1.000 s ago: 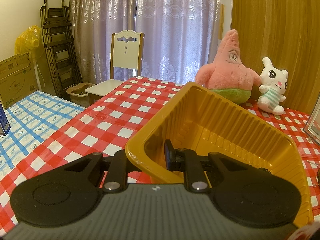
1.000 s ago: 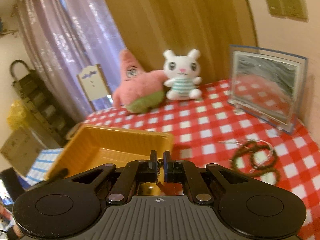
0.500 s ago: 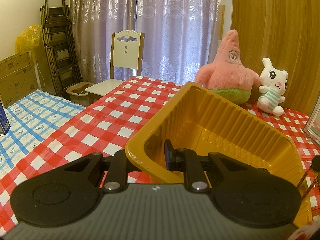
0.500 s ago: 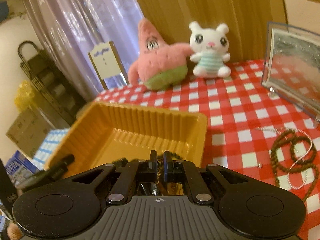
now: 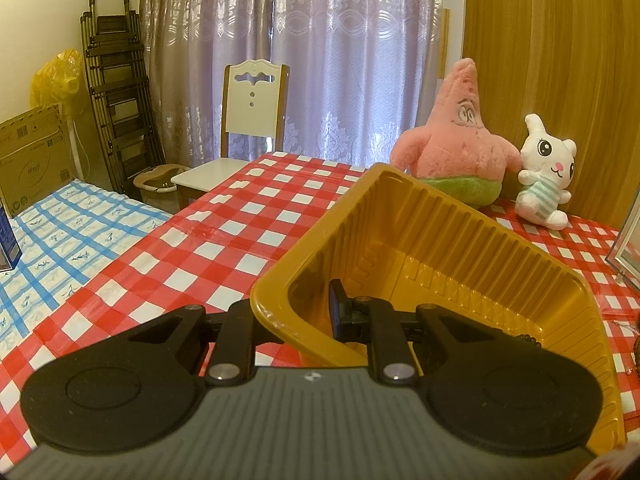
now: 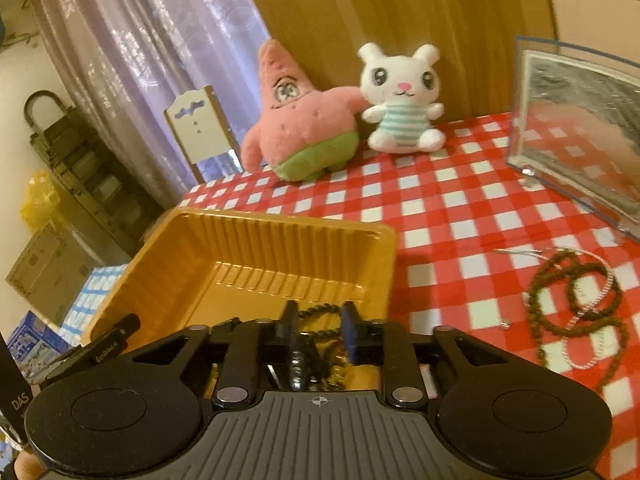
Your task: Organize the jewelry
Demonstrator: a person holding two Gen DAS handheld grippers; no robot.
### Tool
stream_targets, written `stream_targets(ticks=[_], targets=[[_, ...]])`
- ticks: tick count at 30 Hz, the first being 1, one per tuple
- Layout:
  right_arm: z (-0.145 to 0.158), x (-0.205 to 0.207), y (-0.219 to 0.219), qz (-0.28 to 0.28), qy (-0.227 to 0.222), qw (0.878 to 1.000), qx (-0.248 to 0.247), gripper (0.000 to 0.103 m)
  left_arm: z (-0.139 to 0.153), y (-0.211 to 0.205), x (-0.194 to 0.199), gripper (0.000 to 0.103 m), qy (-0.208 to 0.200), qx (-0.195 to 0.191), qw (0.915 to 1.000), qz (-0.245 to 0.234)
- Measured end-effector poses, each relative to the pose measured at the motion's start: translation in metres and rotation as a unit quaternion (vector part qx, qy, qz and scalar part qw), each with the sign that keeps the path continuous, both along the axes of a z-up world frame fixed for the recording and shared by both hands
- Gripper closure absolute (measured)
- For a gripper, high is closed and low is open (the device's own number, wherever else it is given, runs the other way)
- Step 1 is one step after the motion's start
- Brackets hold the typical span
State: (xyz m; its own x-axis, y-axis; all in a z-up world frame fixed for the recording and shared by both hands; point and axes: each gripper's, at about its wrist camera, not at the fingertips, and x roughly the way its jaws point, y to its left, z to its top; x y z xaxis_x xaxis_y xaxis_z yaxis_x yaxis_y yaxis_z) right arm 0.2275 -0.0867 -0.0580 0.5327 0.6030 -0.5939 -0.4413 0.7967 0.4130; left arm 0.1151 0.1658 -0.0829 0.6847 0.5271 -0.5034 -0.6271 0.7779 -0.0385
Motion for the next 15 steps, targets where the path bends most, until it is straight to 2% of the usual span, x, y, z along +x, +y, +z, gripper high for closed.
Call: stream_targets(ticks=[4, 15], targets=[[-0.004, -0.008, -0.020, -0.018, 0.016, 1.000, -0.008, 0.066, 0.000, 0.001, 0.000, 0.086, 0.000, 0.000, 1.0000, 0.000], [-0.028, -0.033, -0.047, -0.046, 0.040, 0.995, -0.075, 0.064, 0.000, 0.001, -0.001, 0.086, 0.001, -0.002, 1.0000, 0.001]])
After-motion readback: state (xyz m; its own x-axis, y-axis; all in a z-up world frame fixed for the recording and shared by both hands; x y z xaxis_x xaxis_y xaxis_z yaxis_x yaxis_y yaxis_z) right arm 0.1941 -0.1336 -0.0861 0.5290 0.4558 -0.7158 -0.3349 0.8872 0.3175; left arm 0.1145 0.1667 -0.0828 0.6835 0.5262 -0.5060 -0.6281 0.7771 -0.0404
